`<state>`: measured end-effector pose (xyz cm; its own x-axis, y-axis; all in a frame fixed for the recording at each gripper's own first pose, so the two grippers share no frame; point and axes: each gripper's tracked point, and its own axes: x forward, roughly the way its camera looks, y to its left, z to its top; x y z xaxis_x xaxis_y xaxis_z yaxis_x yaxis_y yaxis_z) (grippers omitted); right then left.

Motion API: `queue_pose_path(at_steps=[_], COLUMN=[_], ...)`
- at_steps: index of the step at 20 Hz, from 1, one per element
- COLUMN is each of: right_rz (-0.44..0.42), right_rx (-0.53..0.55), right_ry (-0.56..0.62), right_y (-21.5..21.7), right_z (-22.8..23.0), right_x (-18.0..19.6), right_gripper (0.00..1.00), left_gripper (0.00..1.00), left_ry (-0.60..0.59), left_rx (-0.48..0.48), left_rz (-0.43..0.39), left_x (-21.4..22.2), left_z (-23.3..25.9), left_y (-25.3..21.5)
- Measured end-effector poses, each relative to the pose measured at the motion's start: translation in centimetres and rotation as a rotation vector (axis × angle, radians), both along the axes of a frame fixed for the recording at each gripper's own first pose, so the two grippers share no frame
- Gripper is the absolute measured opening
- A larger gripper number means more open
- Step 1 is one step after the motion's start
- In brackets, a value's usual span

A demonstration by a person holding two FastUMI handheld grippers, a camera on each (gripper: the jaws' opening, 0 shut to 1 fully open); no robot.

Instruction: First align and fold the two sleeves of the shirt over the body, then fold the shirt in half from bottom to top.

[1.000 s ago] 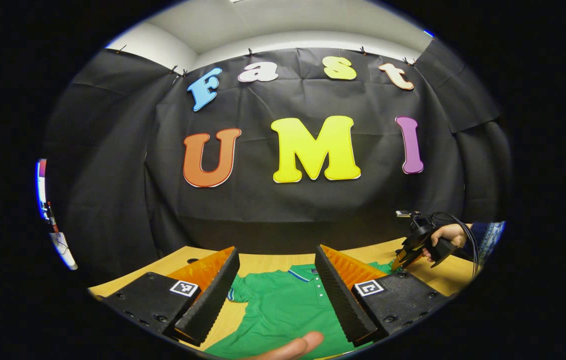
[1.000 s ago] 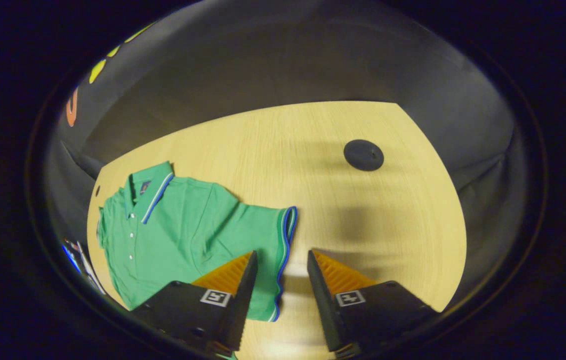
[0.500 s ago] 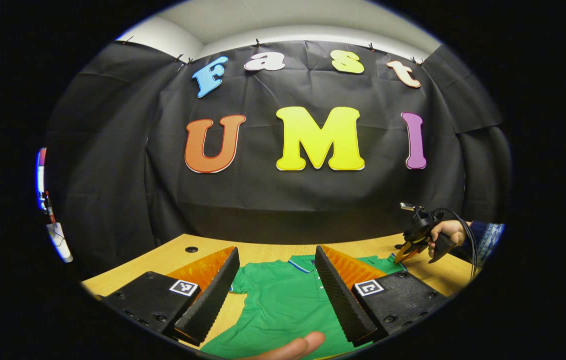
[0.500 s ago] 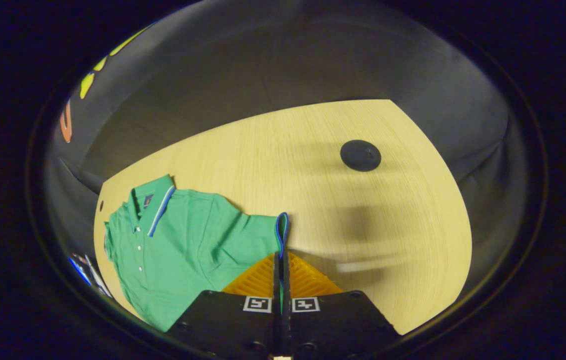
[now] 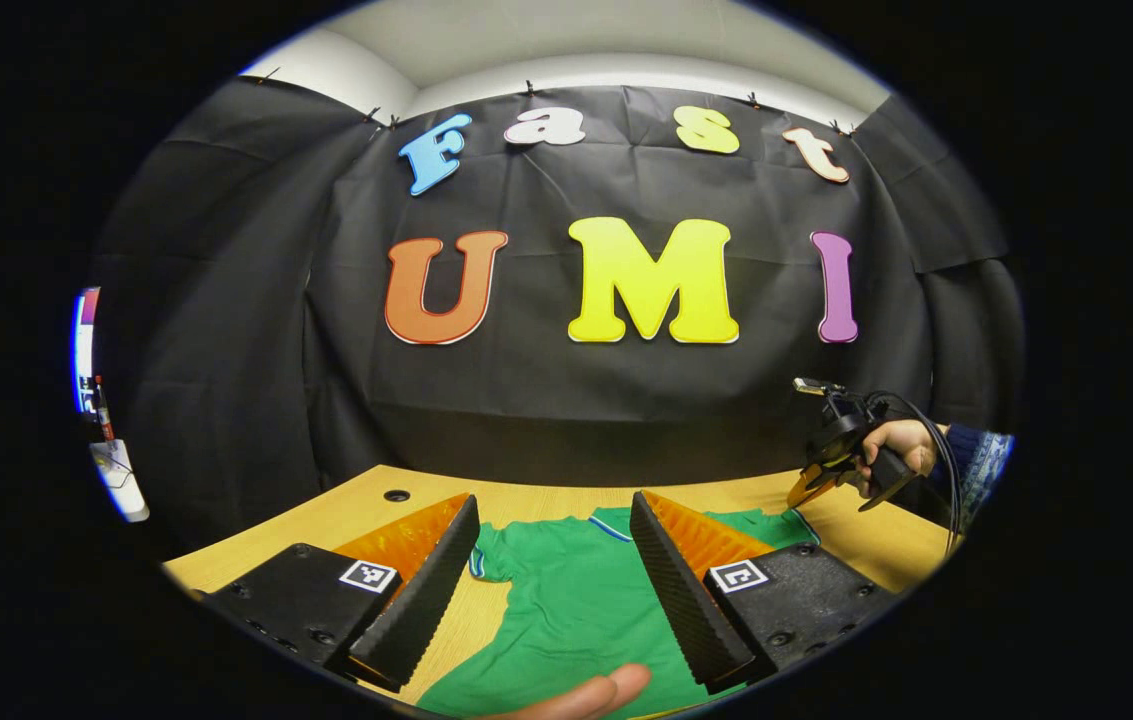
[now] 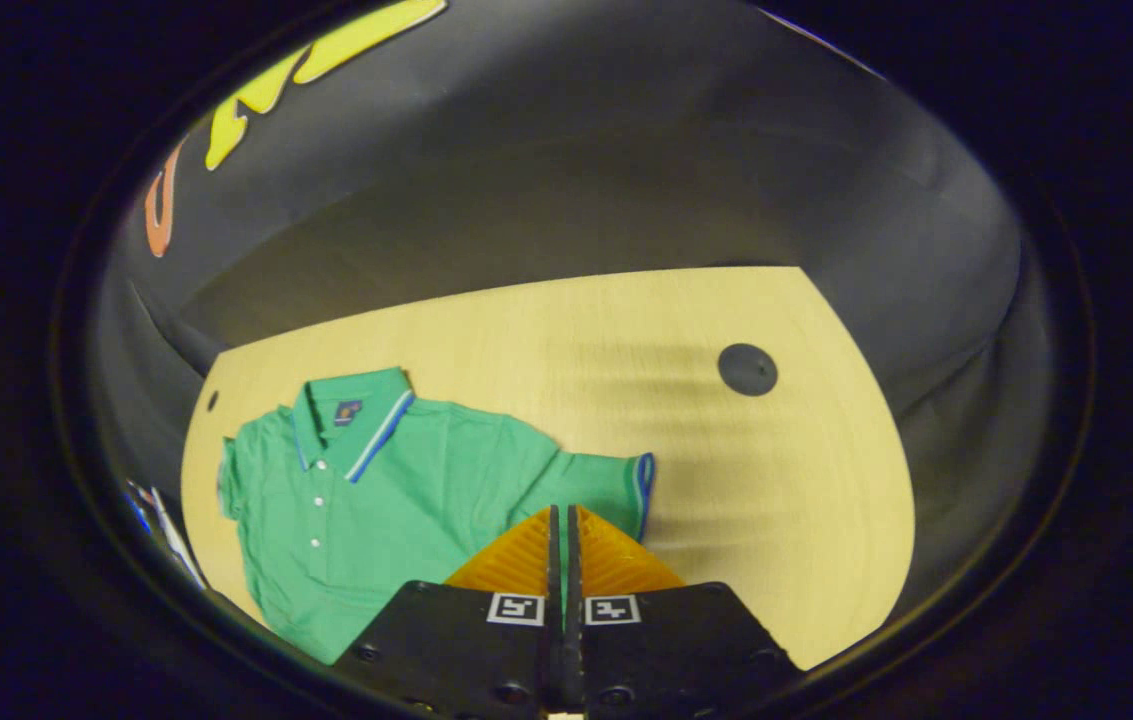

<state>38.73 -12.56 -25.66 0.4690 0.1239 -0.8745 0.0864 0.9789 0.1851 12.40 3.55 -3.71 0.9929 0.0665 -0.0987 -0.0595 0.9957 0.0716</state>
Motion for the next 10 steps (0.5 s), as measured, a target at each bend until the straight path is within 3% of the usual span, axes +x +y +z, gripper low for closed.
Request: queue_pose_path(at_steps=[3, 5, 7, 8, 9, 10], right_rz=[-0.028, -0.037, -0.043, -0.042, -0.041, -0.038], right_rx=[-0.021, -0.014, 0.021, 0.049, 0.079, 0.097], right_ry=[0.046, 0.067, 0.091, 0.109, 0.135, 0.158], right_y=[-1.4, -2.3, -2.1, -1.6, -1.1, -0.7], right_z=[-1.3, -2.0, -2.5, -3.1, -3.6, -4.2], right_x=[-0.8, -1.0, -1.2, -1.3, -1.5, -1.7], right_gripper=[0.09, 0.36, 0.36, 0.48, 0.36, 0.42], left_gripper=[0.98, 0.98, 0.98, 0.98, 0.98, 0.98], left_ry=[0.018, 0.021, 0.028, 0.031, 0.032, 0.033], left_rx=[-0.005, -0.008, -0.006, -0.002, 0.003, 0.008], left_rz=[-0.005, -0.008, -0.017, -0.020, -0.022, -0.025], left_x=[0.0, 0.1, 0.2, 0.2, 0.2, 0.2], left_z=[-0.5, -0.6, -0.8, -0.8, -0.8, -0.7], left_y=[-0.1, -0.3, -0.9, -1.1, -1.2, -1.3])
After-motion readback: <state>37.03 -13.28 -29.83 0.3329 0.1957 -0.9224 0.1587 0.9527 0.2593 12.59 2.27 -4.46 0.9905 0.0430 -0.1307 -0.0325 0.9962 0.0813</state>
